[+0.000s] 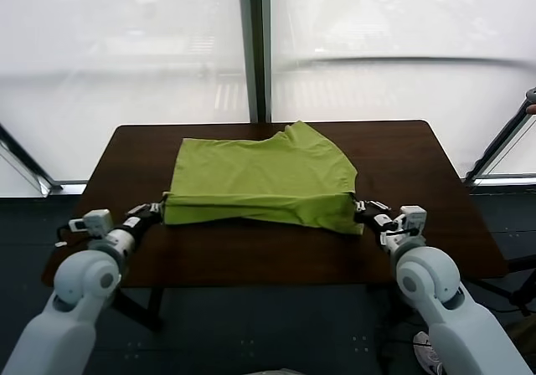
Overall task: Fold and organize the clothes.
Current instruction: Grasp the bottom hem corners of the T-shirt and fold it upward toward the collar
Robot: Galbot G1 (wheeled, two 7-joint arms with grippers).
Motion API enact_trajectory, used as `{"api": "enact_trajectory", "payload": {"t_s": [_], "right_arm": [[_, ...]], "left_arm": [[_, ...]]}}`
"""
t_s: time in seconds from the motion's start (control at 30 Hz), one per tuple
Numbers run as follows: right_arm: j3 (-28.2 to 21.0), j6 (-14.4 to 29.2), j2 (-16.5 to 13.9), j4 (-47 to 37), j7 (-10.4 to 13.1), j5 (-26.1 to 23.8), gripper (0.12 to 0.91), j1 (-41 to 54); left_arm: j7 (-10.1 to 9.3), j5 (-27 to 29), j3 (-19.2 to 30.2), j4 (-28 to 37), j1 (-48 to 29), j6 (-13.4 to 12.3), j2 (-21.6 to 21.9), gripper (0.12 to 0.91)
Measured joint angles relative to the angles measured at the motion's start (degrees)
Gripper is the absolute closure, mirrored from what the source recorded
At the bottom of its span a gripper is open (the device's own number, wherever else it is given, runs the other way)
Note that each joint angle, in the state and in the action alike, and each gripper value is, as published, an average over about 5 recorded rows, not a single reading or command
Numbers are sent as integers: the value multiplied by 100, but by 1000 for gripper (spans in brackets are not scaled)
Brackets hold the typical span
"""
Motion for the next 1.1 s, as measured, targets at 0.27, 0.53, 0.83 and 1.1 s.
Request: {"api": "enact_trajectory", "payload": {"t_s": [0.27,0.53,0.83,1.1], "right_arm": [[-225,581,33,-380,-237,-274,887,248],[-327,855,70,-665,-421,-423,579,342],[33,455,-233,-161,-748,-576,133,-184],[391,306,-788,416,-895,-624,118,-888]], "left_arm": [[35,28,100,240,-223,-55,16,877],[118,210,178,405,-358,-141,41,874],[336,707,-62,169,-118,-220,56,403],[297,891,-272,-269,395,-197,-105,127]]}}
